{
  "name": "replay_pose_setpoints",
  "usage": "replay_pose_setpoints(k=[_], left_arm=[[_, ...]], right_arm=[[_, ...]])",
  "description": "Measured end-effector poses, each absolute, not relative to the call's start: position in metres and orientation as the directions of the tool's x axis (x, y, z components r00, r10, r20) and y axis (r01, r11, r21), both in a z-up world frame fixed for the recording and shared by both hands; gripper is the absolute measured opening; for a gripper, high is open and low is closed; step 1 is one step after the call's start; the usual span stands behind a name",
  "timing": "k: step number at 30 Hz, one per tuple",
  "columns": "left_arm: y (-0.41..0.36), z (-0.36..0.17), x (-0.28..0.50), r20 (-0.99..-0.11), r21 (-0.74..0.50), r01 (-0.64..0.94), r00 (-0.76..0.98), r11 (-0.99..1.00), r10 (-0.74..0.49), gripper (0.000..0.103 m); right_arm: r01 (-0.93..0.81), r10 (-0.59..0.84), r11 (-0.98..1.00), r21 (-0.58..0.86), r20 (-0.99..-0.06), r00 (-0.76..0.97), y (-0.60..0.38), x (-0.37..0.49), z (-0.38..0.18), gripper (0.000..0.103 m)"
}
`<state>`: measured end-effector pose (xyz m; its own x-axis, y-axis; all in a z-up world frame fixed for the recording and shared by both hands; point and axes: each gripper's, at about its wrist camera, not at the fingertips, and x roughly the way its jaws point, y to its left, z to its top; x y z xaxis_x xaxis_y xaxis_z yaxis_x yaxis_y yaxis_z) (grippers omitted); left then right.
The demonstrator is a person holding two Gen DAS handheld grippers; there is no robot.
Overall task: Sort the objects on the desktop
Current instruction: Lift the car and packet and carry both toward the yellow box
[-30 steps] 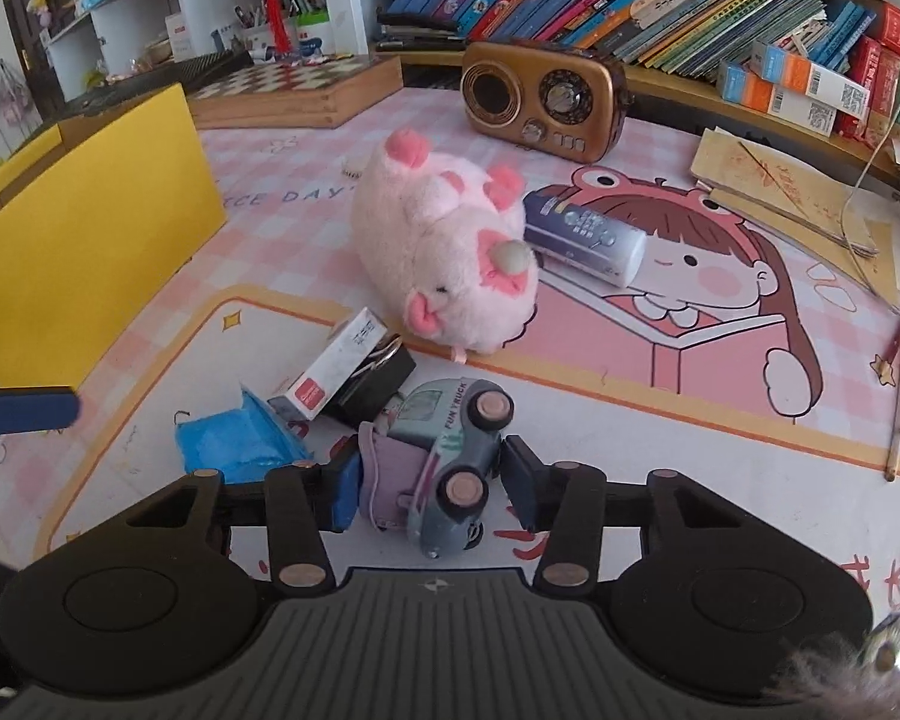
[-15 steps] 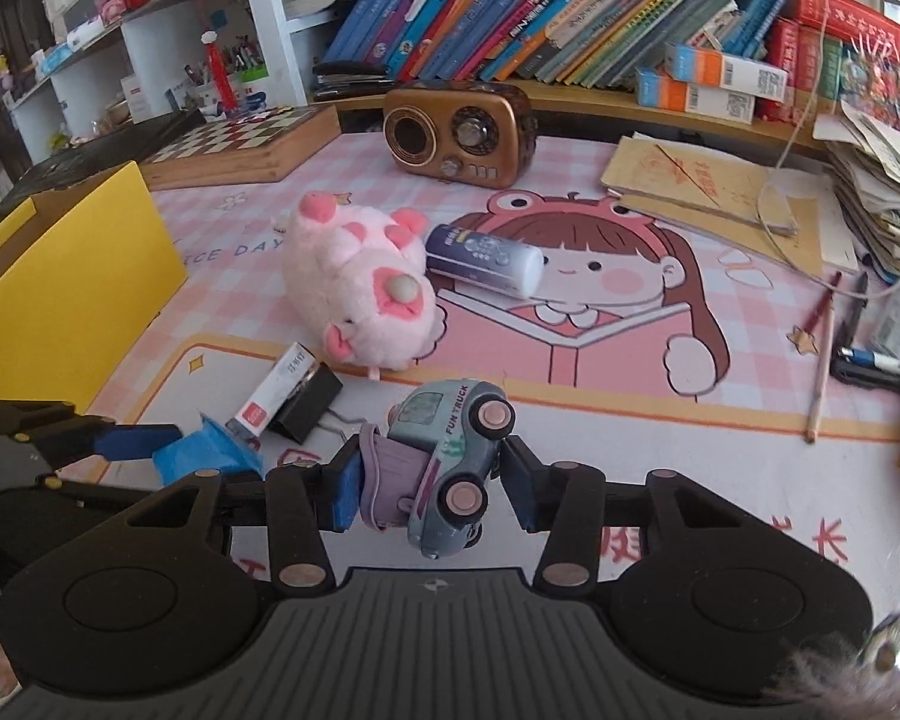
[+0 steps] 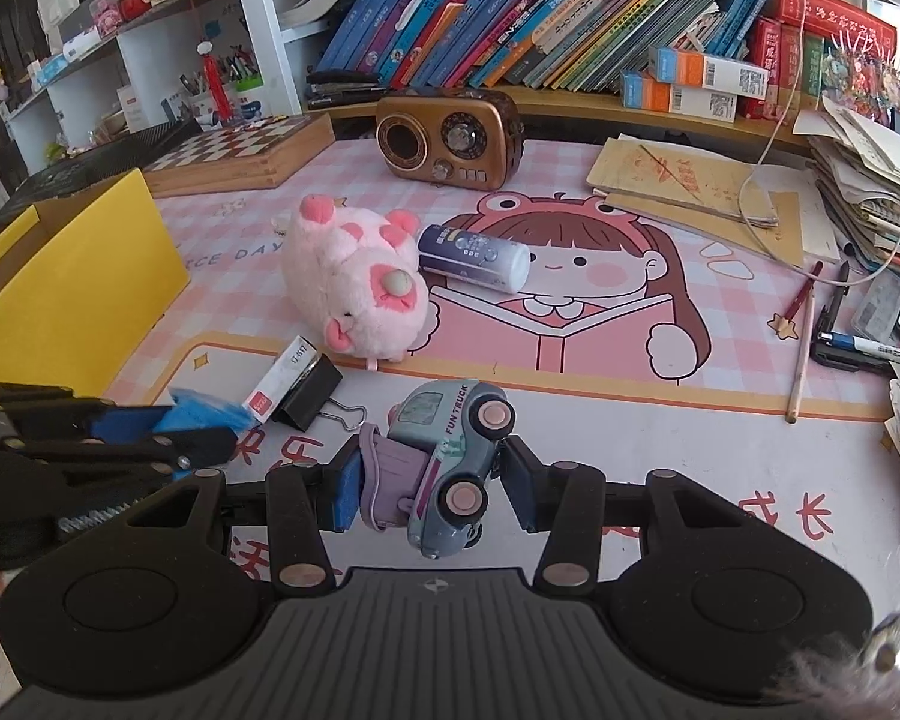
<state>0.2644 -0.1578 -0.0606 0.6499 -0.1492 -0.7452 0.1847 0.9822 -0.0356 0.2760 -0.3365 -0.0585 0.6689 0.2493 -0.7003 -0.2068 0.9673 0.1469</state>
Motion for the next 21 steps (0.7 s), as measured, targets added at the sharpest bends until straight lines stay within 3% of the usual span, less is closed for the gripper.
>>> replay_pose_setpoints(k=[21], left_arm=[[-0.148,-0.028,0.195,-0.68,-0.078,0.165,0.712,0.983,-0.173,0.027]], right_arm=[[-0.23,0.263,0.963,0.14,-0.668,0.696,-0.328,0.215,-0.038,0.045]])
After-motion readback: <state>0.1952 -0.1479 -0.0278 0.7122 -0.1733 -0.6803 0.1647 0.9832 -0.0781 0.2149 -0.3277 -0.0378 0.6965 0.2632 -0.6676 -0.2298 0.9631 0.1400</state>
